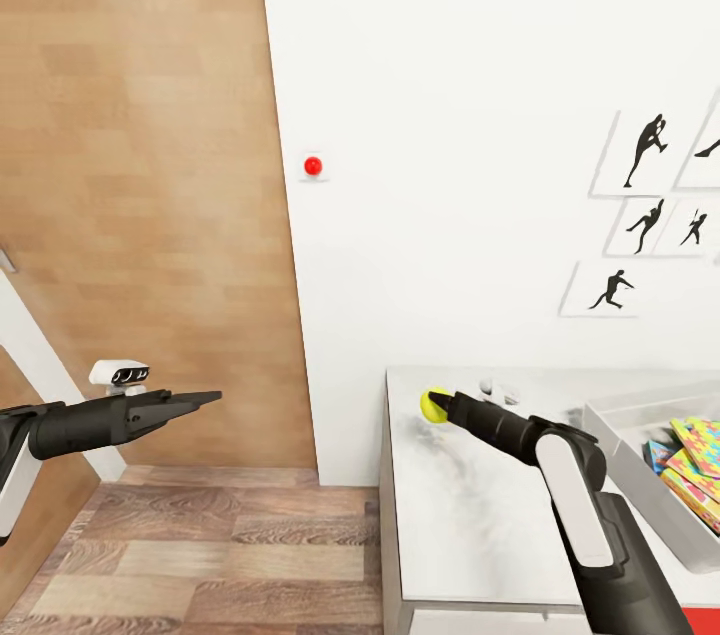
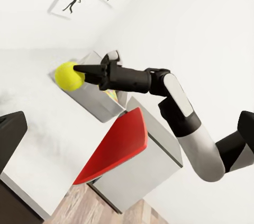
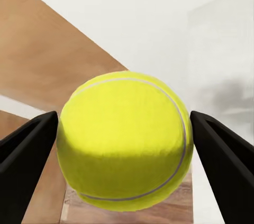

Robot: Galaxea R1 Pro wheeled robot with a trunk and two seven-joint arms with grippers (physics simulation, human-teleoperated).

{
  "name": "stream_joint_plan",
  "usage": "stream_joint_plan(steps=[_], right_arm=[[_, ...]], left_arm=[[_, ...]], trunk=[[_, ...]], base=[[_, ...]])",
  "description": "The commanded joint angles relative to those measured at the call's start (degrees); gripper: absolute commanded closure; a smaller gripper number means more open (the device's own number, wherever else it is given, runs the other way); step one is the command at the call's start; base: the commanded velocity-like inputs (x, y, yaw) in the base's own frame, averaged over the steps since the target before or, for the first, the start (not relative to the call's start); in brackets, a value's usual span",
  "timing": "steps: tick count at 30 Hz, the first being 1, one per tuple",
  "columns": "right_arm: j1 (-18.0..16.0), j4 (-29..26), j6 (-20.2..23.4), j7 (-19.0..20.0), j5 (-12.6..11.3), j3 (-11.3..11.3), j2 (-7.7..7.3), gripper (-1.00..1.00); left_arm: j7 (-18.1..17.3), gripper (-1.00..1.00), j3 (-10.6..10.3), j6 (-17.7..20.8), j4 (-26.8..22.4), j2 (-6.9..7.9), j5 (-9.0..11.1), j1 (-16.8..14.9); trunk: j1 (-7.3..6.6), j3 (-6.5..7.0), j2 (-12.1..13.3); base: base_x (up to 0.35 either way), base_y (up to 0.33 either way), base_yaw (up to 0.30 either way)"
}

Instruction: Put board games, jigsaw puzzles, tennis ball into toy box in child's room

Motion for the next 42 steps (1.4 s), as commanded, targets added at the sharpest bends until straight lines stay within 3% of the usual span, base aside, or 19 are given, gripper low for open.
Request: stream_joint_plan(steps=[1,16,25,42], right_arm=[[-0.01,-0.05,0.25,-0.21,-0.54,-0.04,-0.03,1.00],[0.15,-0.21,0.32,2.71,-0.67,-0.08,-0.04,1.00],[0.27,-0.29,-0.04,10.38,-0.57,-0.97,-0.10,1.00],[0.32,-0.30,-0.08,11.10,-0.60,-1.31,-0.11,1.00]], left_arm=[[-0.22,-1.00,-0.01,0.61,-0.01,0.02,-0.03,-0.05],[-0.22,-1.00,-0.01,0.61,-0.01,0.02,-0.02,-0.05],[-0.22,-1.00,0.06,0.61,-0.01,0.04,-0.02,-0.05],[-0.22,-1.00,0.04,0.61,-0.01,0.06,-0.02,-0.05]], trunk=[[0.04,-0.13,-0.13],[0.04,0.00,-0.13],[0.04,0.77,-0.13],[0.04,2.34,-0.13]], base=[[0.000,0.000,0.000],[0.000,0.000,0.000],[0.000,-0.160,0.000],[0.000,-0.079,0.000]])
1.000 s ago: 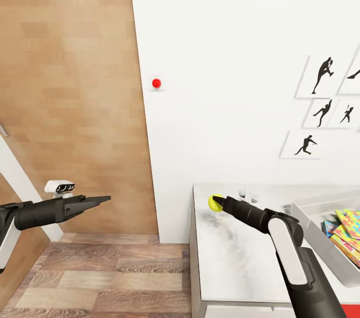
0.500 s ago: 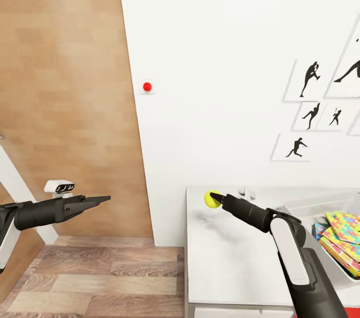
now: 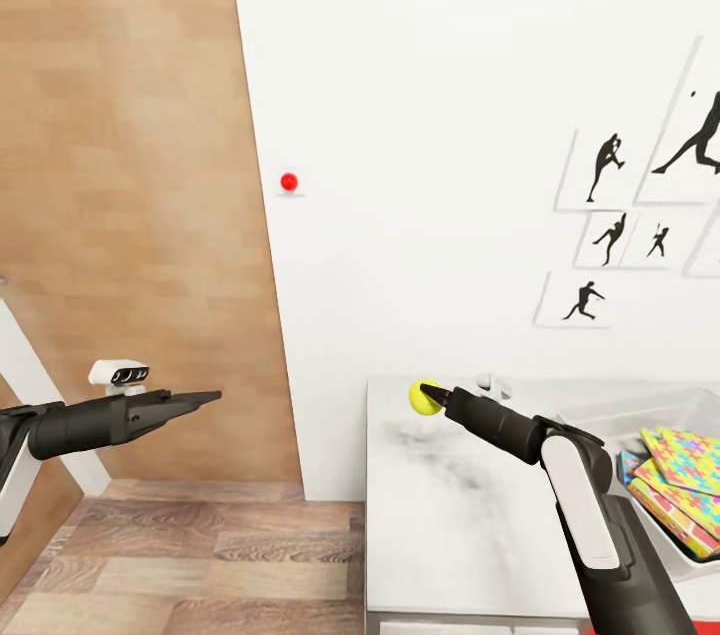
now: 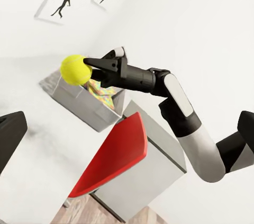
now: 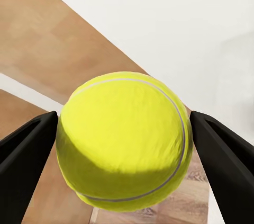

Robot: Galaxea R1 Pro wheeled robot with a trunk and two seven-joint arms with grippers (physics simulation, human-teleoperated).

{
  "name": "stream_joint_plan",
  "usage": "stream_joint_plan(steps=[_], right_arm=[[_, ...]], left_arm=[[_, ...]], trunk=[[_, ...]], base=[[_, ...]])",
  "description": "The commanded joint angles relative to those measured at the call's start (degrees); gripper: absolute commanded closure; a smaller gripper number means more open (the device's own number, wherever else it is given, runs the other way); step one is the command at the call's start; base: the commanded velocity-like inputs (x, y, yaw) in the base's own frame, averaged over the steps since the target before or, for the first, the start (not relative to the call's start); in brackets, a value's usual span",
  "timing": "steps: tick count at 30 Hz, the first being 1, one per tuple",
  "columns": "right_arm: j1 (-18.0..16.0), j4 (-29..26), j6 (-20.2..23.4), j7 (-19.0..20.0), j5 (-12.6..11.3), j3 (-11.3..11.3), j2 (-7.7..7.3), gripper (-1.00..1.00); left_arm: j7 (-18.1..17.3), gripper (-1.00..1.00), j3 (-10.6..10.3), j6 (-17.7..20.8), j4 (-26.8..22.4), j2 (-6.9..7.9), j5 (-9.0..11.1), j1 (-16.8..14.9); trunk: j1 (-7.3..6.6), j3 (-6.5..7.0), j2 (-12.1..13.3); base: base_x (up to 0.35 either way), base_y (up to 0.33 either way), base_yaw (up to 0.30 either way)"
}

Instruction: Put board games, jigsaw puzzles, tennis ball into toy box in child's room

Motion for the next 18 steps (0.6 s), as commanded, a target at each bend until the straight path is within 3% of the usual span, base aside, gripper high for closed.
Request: stream_joint_plan(steps=[1,18], right_arm=[[-0.06,-0.01,0.29,0.63,0.53,-0.10,0.01,1.00],[0.46,0.06,0.34,0.65,0.53,-0.18,0.01,1.00]], left_arm=[[-0.22,-1.00,0.00,0.61,-0.01,0.03,-0.04,-0.05],[-0.22,-1.00,0.29,1.19,0.25,0.58,0.47,-0.05]], trunk=[[0.04,-0.04,-0.13],[0.04,1.50,-0.13]], base=[[0.000,0.000,0.000],[0.000,0.000,0.000]])
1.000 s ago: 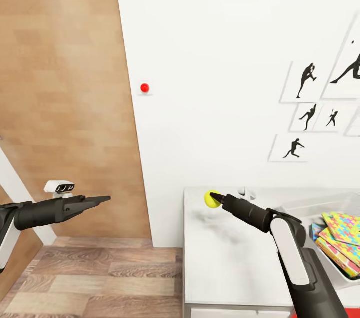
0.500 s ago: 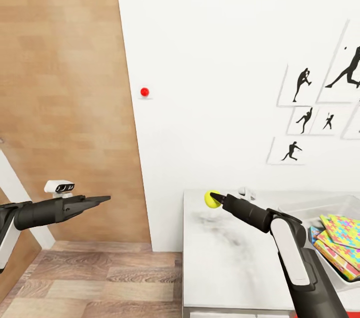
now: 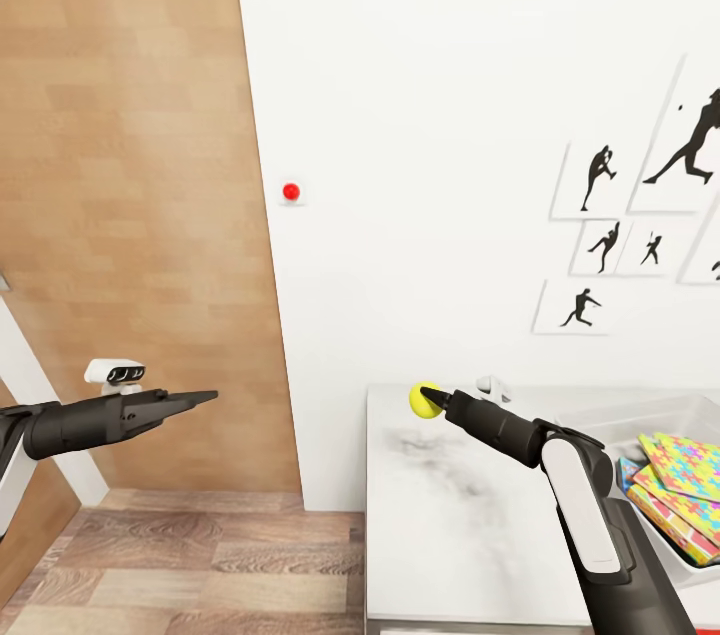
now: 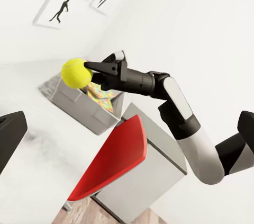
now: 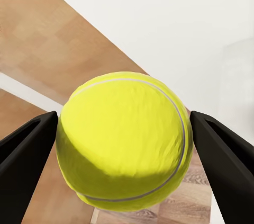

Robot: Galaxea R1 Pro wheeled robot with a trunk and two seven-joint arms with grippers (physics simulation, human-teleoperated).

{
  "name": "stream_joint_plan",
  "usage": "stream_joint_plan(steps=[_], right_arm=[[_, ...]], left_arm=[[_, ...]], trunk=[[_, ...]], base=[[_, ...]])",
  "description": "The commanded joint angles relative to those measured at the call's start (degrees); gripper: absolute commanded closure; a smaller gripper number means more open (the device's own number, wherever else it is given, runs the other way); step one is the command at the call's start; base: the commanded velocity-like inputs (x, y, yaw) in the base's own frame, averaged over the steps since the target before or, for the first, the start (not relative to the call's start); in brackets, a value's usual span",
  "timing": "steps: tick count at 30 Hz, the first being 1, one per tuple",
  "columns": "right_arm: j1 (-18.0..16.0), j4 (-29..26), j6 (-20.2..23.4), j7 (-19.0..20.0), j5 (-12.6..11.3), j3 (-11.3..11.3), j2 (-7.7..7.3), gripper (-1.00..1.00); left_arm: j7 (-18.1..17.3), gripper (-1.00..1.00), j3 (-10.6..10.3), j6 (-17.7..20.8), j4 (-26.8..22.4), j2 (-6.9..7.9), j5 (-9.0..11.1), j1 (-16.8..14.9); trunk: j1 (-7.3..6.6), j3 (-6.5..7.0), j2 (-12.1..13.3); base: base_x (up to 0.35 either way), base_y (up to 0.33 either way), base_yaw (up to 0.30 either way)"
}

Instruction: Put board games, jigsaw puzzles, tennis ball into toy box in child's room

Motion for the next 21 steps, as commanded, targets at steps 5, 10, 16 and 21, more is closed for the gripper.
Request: stream_joint_plan(steps=[5,10,16,21], right_arm=[[-0.06,0.05,0.26,0.62,0.53,-0.10,0.01,1.00],[-0.06,0.01,0.22,0.62,0.53,-0.10,0.01,1.00],[-0.06,-0.01,0.39,0.62,0.53,-0.10,0.03,1.00],[-0.06,-0.01,0.48,0.62,0.53,-0.10,0.02,1.00]], left_arm=[[-0.22,-1.00,-0.08,0.64,0.00,0.02,-0.02,-0.05],[-0.22,-1.00,-0.10,0.64,0.00,0.02,-0.02,-0.05],[-0.22,-1.00,-0.10,0.65,0.00,0.02,-0.02,-0.05],[-0.22,-1.00,-0.04,0.37,0.00,0.01,-0.10,-0.05]], trunk=[[0.04,-0.03,-0.13],[0.04,-0.02,-0.13],[0.04,-0.25,-0.13],[0.04,-0.63,-0.13]], base=[[0.000,0.000,0.000],[0.000,0.000,0.000],[0.000,0.000,0.000],[0.000,0.000,-0.018]])
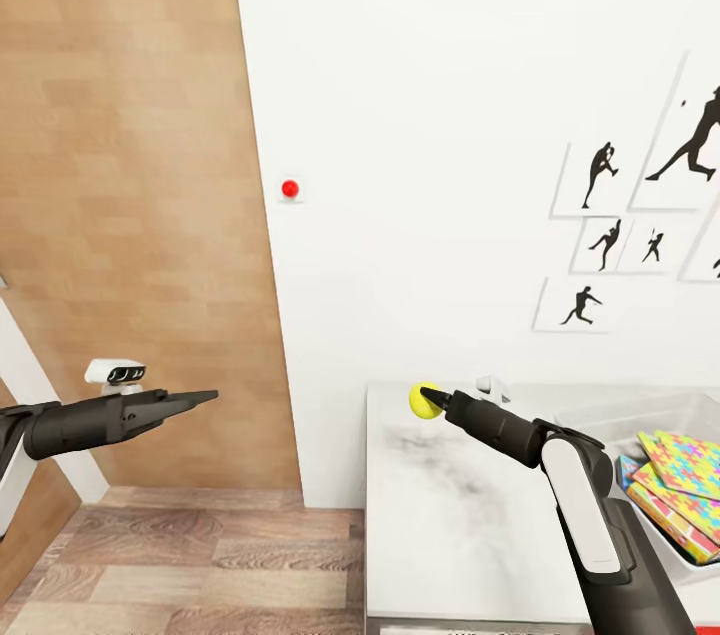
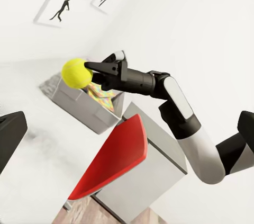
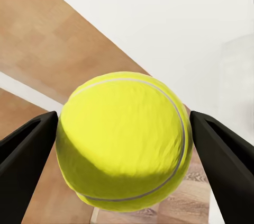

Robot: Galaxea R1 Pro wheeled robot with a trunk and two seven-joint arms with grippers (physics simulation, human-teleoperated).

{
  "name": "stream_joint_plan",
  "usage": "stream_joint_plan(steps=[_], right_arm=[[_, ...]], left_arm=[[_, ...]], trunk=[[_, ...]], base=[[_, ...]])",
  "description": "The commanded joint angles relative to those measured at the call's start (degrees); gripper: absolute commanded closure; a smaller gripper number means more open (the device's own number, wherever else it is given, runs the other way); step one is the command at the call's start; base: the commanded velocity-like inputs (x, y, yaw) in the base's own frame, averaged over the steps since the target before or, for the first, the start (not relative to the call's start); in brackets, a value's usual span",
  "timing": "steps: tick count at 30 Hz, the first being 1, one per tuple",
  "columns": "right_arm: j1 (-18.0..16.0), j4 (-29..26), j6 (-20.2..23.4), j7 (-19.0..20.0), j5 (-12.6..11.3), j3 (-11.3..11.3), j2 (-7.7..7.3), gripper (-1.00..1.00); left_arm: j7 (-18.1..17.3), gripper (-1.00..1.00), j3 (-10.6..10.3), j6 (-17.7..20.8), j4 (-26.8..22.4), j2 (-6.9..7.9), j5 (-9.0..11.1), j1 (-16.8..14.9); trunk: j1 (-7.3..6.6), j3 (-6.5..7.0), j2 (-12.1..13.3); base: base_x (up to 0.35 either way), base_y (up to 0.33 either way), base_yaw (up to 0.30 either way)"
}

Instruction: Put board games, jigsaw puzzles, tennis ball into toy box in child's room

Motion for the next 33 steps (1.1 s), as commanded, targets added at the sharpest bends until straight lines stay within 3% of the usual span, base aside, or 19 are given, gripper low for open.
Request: stream_joint_plan(steps=[1,24,33], right_arm=[[-0.06,-0.01,0.29,0.62,0.51,-0.09,0.01,1.00],[-0.06,0.20,0.14,2.63,0.58,-0.18,0.00,1.00],[-0.06,0.16,0.02,2.64,0.51,-0.18,-0.01,1.00]], left_arm=[[-0.22,-1.00,0.00,0.54,-0.01,-0.01,-0.13,-0.05],[-0.22,-1.00,0.02,0.35,-0.01,-0.05,-0.39,-0.05],[-0.22,-1.00,0.02,0.30,-0.01,-0.05,-0.39,-0.05]], trunk=[[0.04,-0.22,-0.14],[0.04,-1.94,-0.14],[0.04,-2.09,-0.14]], base=[[0.000,0.000,-0.057],[0.002,-0.056,-0.152],[0.140,0.000,-0.066]])
